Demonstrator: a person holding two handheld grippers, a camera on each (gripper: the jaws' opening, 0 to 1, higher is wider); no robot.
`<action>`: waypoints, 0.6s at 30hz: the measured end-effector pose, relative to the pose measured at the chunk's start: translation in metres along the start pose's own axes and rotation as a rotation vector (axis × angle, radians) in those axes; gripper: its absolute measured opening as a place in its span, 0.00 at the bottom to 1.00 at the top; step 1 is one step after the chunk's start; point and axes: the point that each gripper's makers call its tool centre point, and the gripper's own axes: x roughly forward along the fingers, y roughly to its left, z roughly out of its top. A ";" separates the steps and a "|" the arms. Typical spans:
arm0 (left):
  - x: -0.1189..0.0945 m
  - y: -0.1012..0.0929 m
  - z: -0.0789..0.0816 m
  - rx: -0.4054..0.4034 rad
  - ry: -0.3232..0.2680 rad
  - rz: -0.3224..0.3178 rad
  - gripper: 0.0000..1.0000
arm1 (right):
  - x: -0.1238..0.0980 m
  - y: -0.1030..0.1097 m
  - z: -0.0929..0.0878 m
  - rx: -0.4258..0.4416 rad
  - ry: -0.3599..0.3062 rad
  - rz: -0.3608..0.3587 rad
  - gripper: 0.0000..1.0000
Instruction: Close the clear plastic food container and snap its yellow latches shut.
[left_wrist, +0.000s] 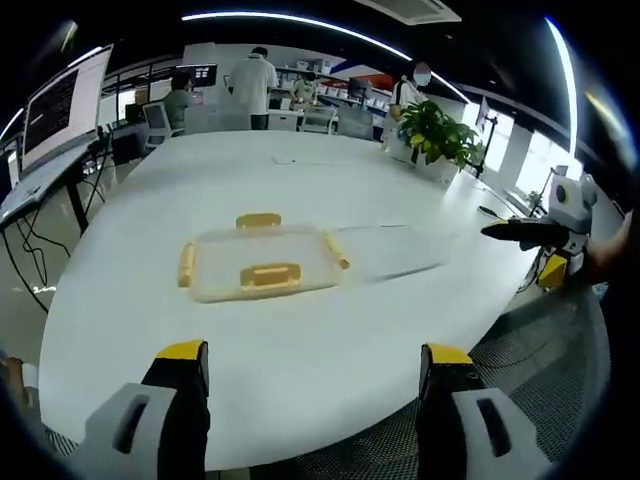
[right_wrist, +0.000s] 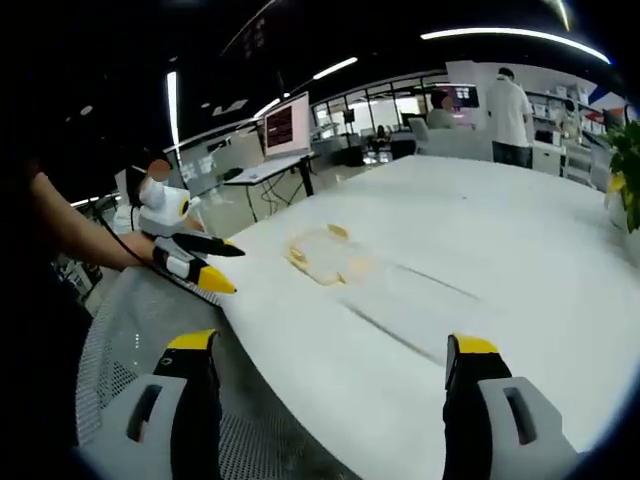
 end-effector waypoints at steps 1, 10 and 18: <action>0.000 0.001 0.000 -0.001 0.001 0.002 0.84 | 0.000 0.000 0.000 -0.002 0.001 0.001 0.92; 0.001 -0.001 0.000 -0.001 0.004 -0.002 0.82 | 0.001 0.003 -0.003 -0.009 0.019 0.018 0.91; -0.002 -0.003 0.011 -0.024 -0.032 -0.009 0.76 | -0.002 0.002 0.004 0.007 -0.001 0.035 0.89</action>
